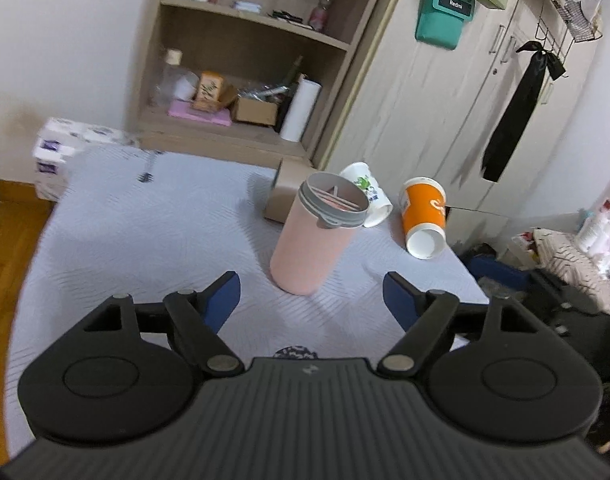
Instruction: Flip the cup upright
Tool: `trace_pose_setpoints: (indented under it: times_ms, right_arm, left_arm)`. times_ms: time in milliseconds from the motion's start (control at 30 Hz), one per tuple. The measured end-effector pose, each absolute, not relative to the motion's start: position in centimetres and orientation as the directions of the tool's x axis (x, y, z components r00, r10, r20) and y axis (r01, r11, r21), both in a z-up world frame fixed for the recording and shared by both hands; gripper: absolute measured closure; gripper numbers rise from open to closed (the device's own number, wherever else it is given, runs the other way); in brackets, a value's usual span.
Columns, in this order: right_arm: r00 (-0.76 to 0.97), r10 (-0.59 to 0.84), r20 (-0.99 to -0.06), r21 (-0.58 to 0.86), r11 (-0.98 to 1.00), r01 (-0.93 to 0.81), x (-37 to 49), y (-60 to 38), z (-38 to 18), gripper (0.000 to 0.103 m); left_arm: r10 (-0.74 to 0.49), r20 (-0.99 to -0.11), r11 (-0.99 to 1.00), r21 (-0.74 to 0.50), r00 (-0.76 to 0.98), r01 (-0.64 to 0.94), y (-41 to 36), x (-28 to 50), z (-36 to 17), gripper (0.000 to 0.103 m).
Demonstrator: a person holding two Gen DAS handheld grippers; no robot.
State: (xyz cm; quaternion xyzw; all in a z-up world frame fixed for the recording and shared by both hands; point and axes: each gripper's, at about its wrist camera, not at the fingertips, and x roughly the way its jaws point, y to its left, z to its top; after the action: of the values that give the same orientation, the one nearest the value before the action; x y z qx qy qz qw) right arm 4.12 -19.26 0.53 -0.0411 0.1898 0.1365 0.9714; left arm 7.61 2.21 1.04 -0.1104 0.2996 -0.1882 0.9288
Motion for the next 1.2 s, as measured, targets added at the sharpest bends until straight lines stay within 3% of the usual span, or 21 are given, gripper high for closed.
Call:
trace_pose_setpoints:
  times_ms: [500, 733, 1000, 1200]
  right_arm:
    - [0.911, 0.189, -0.366, 0.015, 0.980, -0.197, -0.5, -20.3, 2.6, 0.012]
    - [0.911, 0.170, -0.375, 0.034, 0.985, -0.170, -1.8, -21.0, 2.8, 0.010]
    - [0.914, 0.140, -0.381, 0.037, 0.990, -0.136, -2.6, -21.3, 2.7, 0.000]
    - [0.903, 0.108, -0.415, 0.046, 0.994, -0.098, -2.5, -21.7, 2.5, 0.000]
  left_arm:
    - [-0.163, -0.527, 0.987, -0.090, 0.834, 0.136, 0.0, 0.5, 1.8, 0.022]
    - [-0.150, -0.520, 0.989, -0.074, 0.841, 0.131, -0.1, -0.9, 2.1, 0.019]
    - [-0.098, -0.497, 0.995, -0.042, 0.862, 0.089, -0.4, -1.7, 2.2, 0.004]
    - [-0.064, -0.511, 0.997, -0.001, 0.857, 0.074, -1.1, -2.0, 2.1, 0.000]
